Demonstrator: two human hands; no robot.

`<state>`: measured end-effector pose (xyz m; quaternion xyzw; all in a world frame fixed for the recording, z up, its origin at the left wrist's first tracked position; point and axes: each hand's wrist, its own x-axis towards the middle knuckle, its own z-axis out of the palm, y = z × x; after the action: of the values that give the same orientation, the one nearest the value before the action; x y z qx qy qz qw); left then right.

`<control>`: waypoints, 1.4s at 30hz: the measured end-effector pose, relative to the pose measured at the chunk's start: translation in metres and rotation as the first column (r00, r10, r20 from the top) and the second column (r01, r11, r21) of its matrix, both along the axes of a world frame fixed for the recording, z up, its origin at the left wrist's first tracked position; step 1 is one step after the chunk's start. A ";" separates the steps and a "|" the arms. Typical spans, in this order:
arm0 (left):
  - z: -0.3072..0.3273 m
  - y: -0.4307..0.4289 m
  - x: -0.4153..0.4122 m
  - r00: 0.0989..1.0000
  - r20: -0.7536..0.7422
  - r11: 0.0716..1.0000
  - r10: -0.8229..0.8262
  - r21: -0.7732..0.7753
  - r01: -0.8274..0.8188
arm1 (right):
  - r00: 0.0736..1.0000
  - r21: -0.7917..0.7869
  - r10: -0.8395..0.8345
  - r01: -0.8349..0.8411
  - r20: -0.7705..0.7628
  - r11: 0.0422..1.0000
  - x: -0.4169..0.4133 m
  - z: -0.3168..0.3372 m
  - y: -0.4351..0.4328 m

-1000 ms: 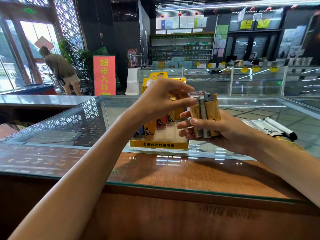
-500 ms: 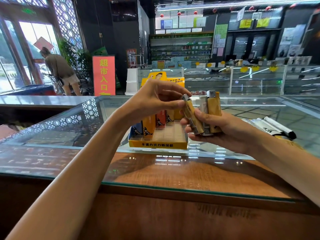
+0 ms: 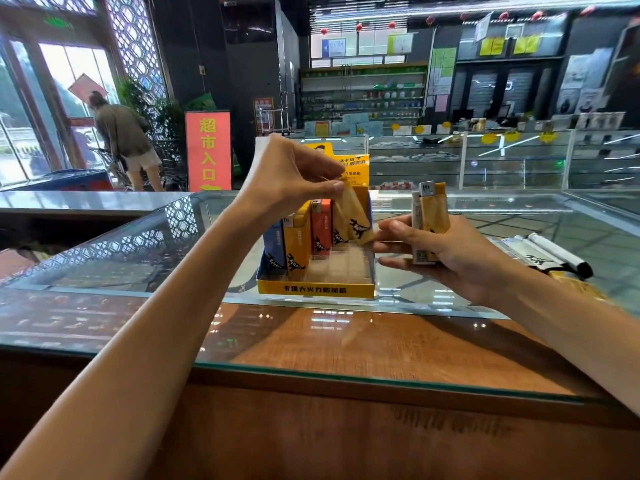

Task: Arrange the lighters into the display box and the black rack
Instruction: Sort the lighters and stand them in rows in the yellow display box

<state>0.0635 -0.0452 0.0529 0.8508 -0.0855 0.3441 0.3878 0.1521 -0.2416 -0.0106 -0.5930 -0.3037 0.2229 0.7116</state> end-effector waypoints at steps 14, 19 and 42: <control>-0.017 -0.008 0.032 0.969 0.088 0.903 0.230 0.352 -0.247 | 1.000 0.008 0.006 -0.006 0.003 1.000 0.004 0.000 -0.004; -0.019 -0.007 0.037 0.969 0.102 0.871 0.226 0.424 -0.248 | 0.999 -0.016 0.041 -0.041 0.010 0.999 0.002 0.001 -0.005; -0.015 -0.058 0.005 0.996 0.023 0.954 0.083 0.286 -0.086 | 0.940 -0.147 0.000 0.054 0.341 0.988 -0.010 -0.003 0.004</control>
<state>0.0689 -0.1029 0.0379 0.8989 -0.1003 0.3491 0.2450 0.1423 -0.2372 -0.0137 -0.6799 -0.3956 0.1303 0.6036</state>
